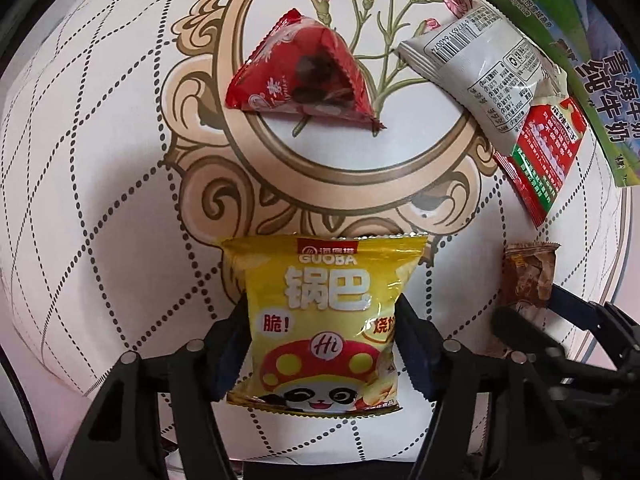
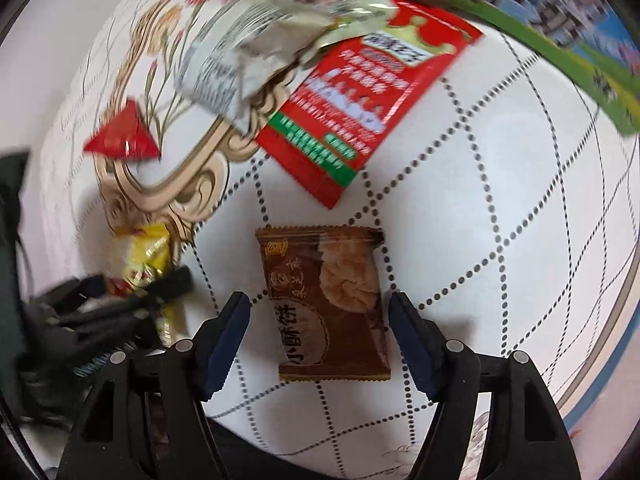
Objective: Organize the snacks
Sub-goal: 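Carry both packs into the box and open both tools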
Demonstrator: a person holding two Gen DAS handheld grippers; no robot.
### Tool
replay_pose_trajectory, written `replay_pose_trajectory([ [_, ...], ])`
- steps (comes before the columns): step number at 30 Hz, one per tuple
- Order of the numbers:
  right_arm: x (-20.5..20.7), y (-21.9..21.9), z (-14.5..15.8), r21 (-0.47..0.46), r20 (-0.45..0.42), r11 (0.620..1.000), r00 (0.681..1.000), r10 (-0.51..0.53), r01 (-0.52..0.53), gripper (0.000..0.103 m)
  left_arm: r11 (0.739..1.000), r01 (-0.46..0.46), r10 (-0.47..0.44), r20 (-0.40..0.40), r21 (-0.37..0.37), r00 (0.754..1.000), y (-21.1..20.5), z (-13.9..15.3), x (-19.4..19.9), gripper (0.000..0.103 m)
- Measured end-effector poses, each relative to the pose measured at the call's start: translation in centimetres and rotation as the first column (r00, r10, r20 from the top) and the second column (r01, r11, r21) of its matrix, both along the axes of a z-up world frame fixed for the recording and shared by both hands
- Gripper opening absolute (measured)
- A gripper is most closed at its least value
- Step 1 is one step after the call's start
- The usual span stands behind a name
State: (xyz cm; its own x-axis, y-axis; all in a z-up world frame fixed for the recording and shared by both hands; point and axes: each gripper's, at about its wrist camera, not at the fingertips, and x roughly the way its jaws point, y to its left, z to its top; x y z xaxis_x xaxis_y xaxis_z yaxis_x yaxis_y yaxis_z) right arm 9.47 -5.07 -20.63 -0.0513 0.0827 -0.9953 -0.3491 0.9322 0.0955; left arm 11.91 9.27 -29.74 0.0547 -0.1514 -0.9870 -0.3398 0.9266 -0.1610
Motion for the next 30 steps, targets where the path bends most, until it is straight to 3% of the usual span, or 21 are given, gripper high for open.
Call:
replay_pose_trajectory([
  [2,-0.5,0.8,-0.5,-0.030,0.030,0.999,0.999,0.023,-0.022,0.072,1.000,0.011,-0.010,-0.004,0.017,1.000,0.0,0.0,0.0,0.063],
  [5,-0.9,0.9,-0.7,-0.049,0.068,0.999,0.998,0.016,-0.013,0.059,0.998,0.026,-0.027,0.001,0.055,1.000,-0.8,0.4,0.4,0.053],
  [11,-0.6,-2.6,2.5,0.079,0.064,0.993,0.994,-0.091,0.086,0.059,0.999,0.038,-0.038,0.035,0.018,0.999,-2.0,3.0,1.0,0.048],
  [16,0.6,-6.6,8.1,0.219,0.076,0.961,0.979,-0.190,0.170,0.059,0.995,0.068,-0.058,0.146,-0.066,0.988,-3.9,9.1,3.1,0.048],
  [19,2.2,-10.5,12.9,0.307,0.111,0.929,0.961,-0.253,0.209,0.059,0.989,0.119,-0.094,0.238,-0.090,0.967,-5.8,14.1,5.9,0.048],
  [24,6.8,-14.2,19.9,0.429,0.185,0.867,0.915,-0.360,0.254,0.059,0.977,0.204,-0.171,0.358,-0.057,0.918,-7.3,21.2,12.0,0.048],
  [26,9.3,-15.1,22.0,0.434,0.238,0.866,0.895,-0.378,0.250,0.059,0.976,0.219,-0.203,0.380,0.001,0.903,-7.8,23.0,15.6,0.048],
  [30,14.1,-16.1,23.7,0.404,0.307,0.877,0.864,-0.399,0.261,0.059,0.961,0.247,-0.275,0.332,0.125,0.902,-8.3,22.6,21.3,0.048],
])
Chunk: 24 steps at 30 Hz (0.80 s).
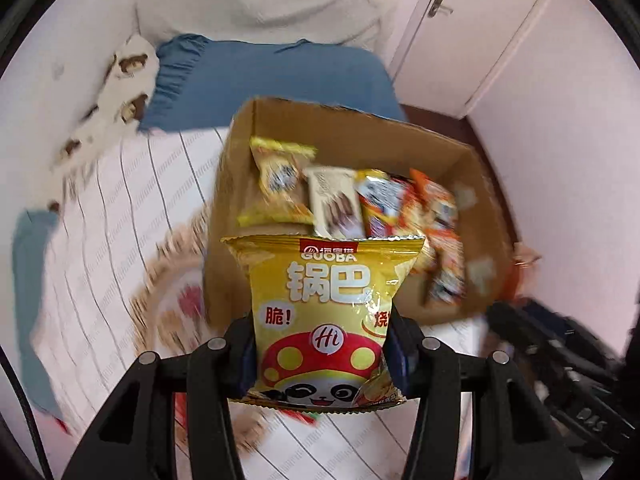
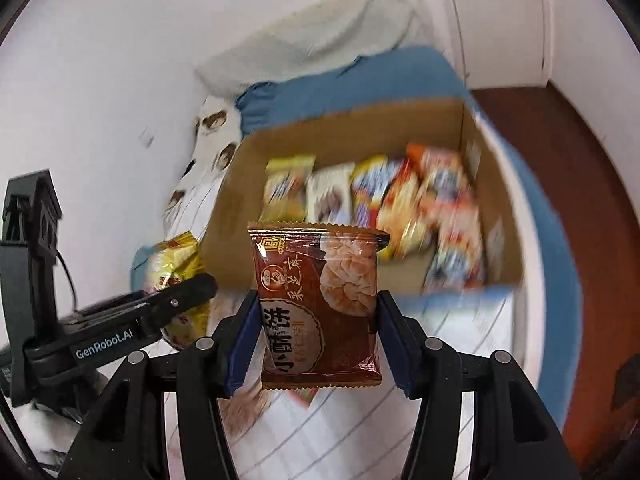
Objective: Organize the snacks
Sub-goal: 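Carry both packs into the box and open both tools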
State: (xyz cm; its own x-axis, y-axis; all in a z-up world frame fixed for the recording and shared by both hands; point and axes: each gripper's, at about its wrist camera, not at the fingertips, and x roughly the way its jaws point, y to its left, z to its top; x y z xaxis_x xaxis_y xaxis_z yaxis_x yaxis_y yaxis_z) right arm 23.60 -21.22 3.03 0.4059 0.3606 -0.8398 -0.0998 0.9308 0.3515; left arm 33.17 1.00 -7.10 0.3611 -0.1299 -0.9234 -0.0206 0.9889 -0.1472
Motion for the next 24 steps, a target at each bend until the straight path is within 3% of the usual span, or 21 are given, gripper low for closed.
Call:
replay_pose_trajectory([
  [6,5.7,-0.6,-3.8,-0.076,-0.092,0.997,0.996,-0.018,0.011,0.059,0.996,-0.013,0.028,-0.159,0.093,0.987,0.8,-5.7,5.0,0.048],
  [13,8.1,-0.9,-9.8,-0.074,-0.223,0.997,0.974,-0.024,0.007,0.060,0.992,-0.050,0.076,-0.231,0.115,0.970,1.0,-9.1,6.6,0.049],
  [14,8.3,-0.8,-10.4,-0.072,-0.244,0.997,0.970,-0.018,0.001,0.063,0.992,-0.055,0.081,-0.240,0.112,0.967,1.1,-9.2,6.7,0.052],
  [16,8.5,-0.6,-11.4,-0.096,-0.291,0.995,0.957,-0.007,-0.022,0.087,0.993,-0.050,0.075,-0.251,0.105,0.965,0.9,-9.3,6.9,0.074],
  [17,8.5,-0.5,-11.6,-0.103,-0.301,0.994,0.954,-0.002,-0.031,0.100,0.993,-0.051,0.075,-0.244,0.104,0.967,0.8,-9.2,6.9,0.092],
  [24,8.7,-0.4,-12.3,-0.155,-0.307,0.987,0.952,0.001,-0.052,0.100,0.993,-0.073,0.093,-0.226,0.094,0.970,0.7,-9.0,6.7,0.094],
])
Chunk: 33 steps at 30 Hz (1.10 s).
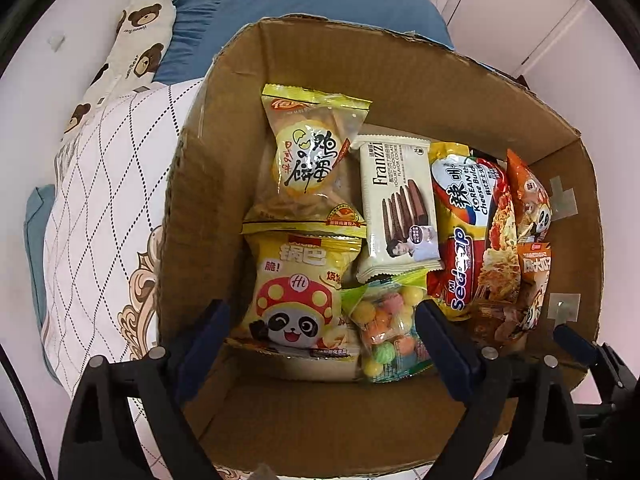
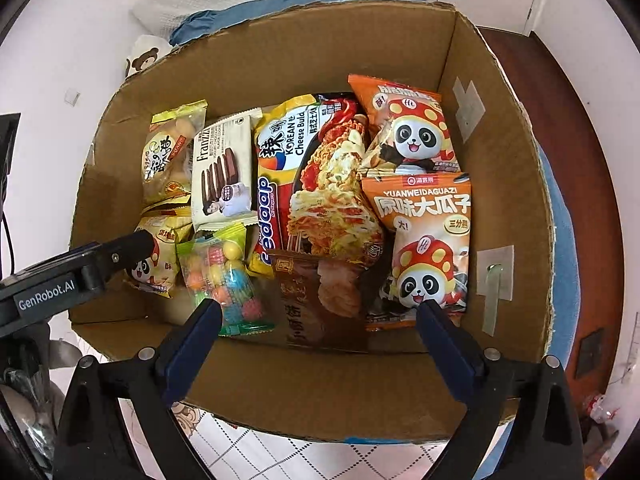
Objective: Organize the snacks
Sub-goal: 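Carry both packs into the box and open both tools, then lift both tools out of the box back toward the quilt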
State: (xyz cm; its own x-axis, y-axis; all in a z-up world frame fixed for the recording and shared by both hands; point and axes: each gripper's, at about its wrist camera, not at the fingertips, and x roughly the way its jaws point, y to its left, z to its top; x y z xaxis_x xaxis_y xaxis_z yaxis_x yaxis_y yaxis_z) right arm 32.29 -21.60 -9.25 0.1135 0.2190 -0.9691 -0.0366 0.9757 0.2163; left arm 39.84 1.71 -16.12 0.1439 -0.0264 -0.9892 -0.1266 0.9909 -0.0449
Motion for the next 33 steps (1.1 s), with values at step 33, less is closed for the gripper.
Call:
replay_pose_trajectory([
  [33,-7.4,-2.5,10.3,-0.141,0.331,0.989,0.944,0.016,0.032,0.100,0.995,0.085,-0.095,0.375,0.044,0.922,-4.4,11.4,-10.2,0.094],
])
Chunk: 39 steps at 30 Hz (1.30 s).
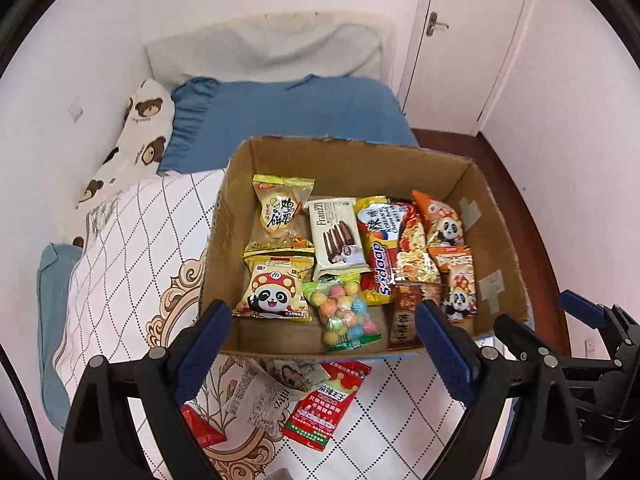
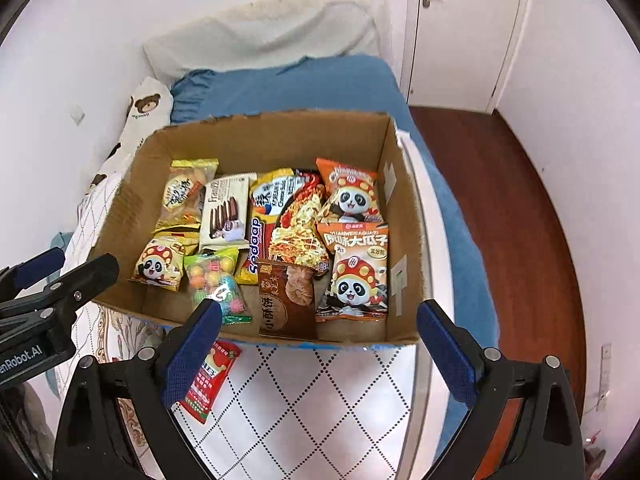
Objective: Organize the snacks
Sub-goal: 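Lift both tools out of the box back toward the quilt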
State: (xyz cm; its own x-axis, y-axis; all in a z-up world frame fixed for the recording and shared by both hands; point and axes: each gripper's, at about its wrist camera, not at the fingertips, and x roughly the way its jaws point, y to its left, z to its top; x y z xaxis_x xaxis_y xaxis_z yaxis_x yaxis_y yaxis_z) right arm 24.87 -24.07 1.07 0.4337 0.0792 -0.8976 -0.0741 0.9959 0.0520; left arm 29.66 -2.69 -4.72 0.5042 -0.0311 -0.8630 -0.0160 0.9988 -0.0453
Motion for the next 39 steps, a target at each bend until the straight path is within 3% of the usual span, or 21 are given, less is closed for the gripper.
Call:
replay_pose_trajectory([
  [20,-7.3,-2.1,6.4,0.049,0.182,0.998,0.982,-0.046,0.037,0.100,1.000,0.025,-0.026,0.168,0.005,0.985,-1.3,5.1,-7.2,0.094],
  [28,-8.9,-3.0,7.2,0.090,0.205,0.994,0.976,-0.074,0.056,0.100,1.000,0.012,-0.012,0.177,0.001,0.984,-1.5,5.1,-8.3,0.094],
  [33,-9.1,-2.3,4.7,0.148,0.129,0.988,0.990,-0.061,0.041,0.100,0.997,-0.066,0.062,0.127,0.032,0.990,1.0,2.6,-9.6,0.094],
  [37,-8.9,0.2,0.2,0.187,0.012,0.982,1.000,-0.021,0.018,0.100,0.984,-0.160,0.160,0.001,0.079,0.987,5.3,-2.3,-11.1,0.094],
  [39,-8.5,1.8,-2.4,0.211,-0.051,0.977,0.999,-0.002,0.012,0.100,0.973,-0.217,0.224,-0.099,0.074,0.970,8.1,-5.5,-11.9,0.094],
])
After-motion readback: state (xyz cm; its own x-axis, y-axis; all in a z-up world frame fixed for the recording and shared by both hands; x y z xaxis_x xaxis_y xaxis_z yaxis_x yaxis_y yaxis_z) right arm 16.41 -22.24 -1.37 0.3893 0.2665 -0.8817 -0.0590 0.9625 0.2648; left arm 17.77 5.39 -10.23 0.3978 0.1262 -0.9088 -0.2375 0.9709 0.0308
